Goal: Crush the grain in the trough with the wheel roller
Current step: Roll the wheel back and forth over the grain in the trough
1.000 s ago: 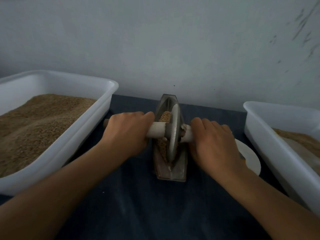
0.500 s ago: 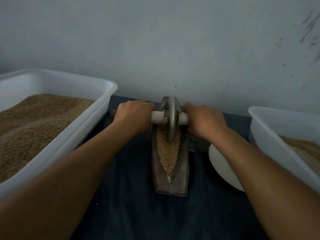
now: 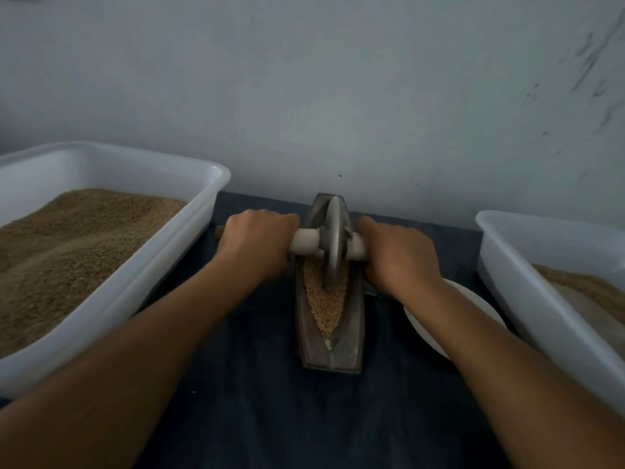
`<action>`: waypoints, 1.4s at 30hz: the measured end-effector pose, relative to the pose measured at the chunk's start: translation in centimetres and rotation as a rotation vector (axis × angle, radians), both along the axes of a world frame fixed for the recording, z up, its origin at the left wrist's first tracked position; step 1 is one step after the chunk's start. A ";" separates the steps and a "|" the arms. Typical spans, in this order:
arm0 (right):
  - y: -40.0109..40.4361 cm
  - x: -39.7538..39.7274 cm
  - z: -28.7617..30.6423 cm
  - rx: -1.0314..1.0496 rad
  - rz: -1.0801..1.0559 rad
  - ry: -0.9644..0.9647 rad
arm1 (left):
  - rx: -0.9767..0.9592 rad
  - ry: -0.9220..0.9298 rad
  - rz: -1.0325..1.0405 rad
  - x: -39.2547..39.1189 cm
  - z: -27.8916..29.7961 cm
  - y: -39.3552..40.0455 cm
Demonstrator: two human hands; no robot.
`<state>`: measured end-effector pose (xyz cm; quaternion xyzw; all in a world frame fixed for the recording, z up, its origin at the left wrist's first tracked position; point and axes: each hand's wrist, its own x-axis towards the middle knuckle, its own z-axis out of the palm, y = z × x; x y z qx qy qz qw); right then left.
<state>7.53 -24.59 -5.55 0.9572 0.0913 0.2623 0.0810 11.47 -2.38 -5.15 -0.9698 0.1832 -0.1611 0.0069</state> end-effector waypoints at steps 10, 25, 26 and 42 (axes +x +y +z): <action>0.9 -6.2 -1.1 0.008 0.071 -0.212 | 0.025 0.012 -0.040 -4.0 0.3 1.5; -0.2 -1.7 -0.6 0.018 0.014 -0.002 | 0.063 -0.036 0.009 -1.3 0.7 -0.4; -0.4 -0.9 -0.6 0.045 0.007 0.016 | 0.065 -0.046 0.005 -0.7 0.7 -0.6; -0.8 5.2 1.1 0.008 -0.053 0.205 | -0.019 0.015 0.013 3.1 0.9 -1.1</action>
